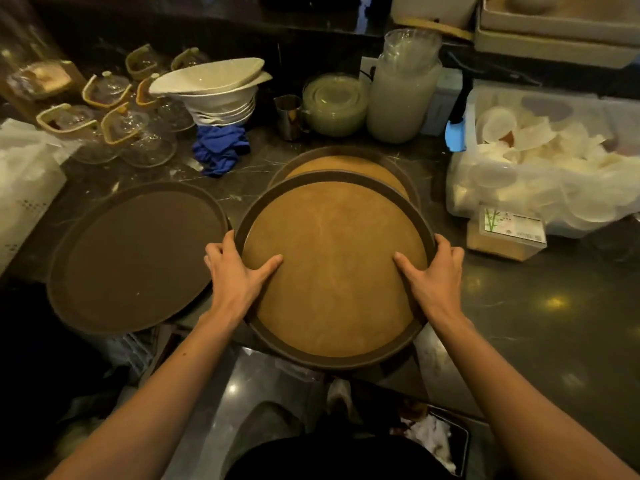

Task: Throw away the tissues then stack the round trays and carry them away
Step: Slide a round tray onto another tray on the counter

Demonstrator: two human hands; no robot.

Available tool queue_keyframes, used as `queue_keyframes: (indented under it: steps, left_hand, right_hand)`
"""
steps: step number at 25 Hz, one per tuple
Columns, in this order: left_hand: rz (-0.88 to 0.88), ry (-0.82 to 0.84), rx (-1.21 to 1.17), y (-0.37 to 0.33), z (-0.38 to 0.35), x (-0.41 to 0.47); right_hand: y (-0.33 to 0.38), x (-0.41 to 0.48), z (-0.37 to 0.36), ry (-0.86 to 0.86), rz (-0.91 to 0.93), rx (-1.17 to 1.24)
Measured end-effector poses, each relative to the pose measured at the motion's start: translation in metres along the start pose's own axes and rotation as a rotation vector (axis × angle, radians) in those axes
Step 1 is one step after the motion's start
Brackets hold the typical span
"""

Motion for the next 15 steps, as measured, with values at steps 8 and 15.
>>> queue_keyframes:
  steps: [8,15]
  left_hand:
    - [-0.028,0.08,0.011,-0.018,-0.033,0.073]
    - [-0.069,0.159,0.006,-0.018,-0.051,0.134]
  right_hand:
    - [-0.001,0.048,-0.017,-0.014,-0.111,-0.006]
    - [0.015,0.076,-0.037,-0.064,-0.176,-0.035]
Point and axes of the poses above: each hand's wrist, its own x-axis towards the middle knuckle, its own z-axis out of the back of the hand, y = z × x, the point moved 9 cm from there along x, towards the middle knuckle, and after that the axes turned 6 degrees about -z, right-handed, at the moved point
